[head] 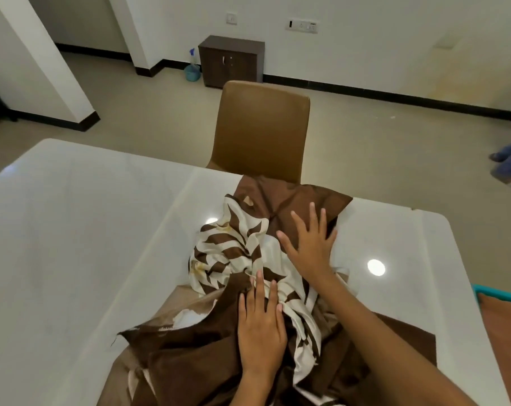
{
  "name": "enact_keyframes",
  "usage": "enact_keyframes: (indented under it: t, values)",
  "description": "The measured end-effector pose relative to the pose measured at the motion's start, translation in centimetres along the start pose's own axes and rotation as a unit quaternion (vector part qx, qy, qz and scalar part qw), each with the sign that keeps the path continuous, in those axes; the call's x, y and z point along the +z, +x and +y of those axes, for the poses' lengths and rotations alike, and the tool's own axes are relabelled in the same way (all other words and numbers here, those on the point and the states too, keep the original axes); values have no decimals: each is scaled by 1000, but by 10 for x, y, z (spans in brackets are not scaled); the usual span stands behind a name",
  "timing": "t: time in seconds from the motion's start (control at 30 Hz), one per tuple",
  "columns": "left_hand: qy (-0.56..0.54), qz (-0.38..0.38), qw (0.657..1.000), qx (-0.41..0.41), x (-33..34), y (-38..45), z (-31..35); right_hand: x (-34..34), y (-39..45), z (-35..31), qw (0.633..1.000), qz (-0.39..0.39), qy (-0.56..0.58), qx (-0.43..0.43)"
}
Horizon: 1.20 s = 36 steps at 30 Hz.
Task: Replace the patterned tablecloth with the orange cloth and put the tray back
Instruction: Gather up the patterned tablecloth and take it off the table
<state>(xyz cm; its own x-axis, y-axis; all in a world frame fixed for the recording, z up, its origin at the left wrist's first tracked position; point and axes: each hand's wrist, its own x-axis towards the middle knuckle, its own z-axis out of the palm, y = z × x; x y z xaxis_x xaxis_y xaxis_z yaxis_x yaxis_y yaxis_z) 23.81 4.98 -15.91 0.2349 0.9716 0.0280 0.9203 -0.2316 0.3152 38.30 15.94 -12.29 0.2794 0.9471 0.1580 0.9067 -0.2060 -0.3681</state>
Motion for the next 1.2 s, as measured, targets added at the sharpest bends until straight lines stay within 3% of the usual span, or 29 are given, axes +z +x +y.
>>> enact_keyframes:
  t: [0.1,0.2,0.27,0.4,0.47,0.6,0.73,0.8,0.9,1.0,1.1,1.2]
  values:
    - [-6,-8,1000,6,1,2,-1,25,39,-12,993,-116,-13,24]
    - [-12,-7,1000,3,2,3,0,52,39,-21,982,-181,-57,-22]
    - [-18,-4,1000,2,2,3,-1,63,27,-23,982,-158,-69,-74]
    - [-37,39,999,11,2,-2,-4,52,7,-23,982,-132,63,-123]
    - [-58,62,996,9,0,-5,-6,31,-7,-21,982,-73,103,-140]
    - [-126,161,979,15,-10,-11,-4,-23,-73,-14,968,17,156,-195]
    - [-216,244,945,38,-49,-17,7,-49,-151,-7,953,49,183,-236]
    - [-199,221,950,92,-65,-20,10,-49,-178,-2,948,16,169,-271]
    - [-123,100,973,166,-51,-26,-7,-46,-205,10,950,-32,149,-274]
    - [-131,15,982,137,-23,-39,-25,-56,-216,11,959,4,198,-203]
    - [-153,4,982,114,-24,-40,-24,-58,-201,-7,973,64,156,-159]
    - [-174,8,978,112,-27,-42,-22,-40,-175,-21,991,30,85,-95]
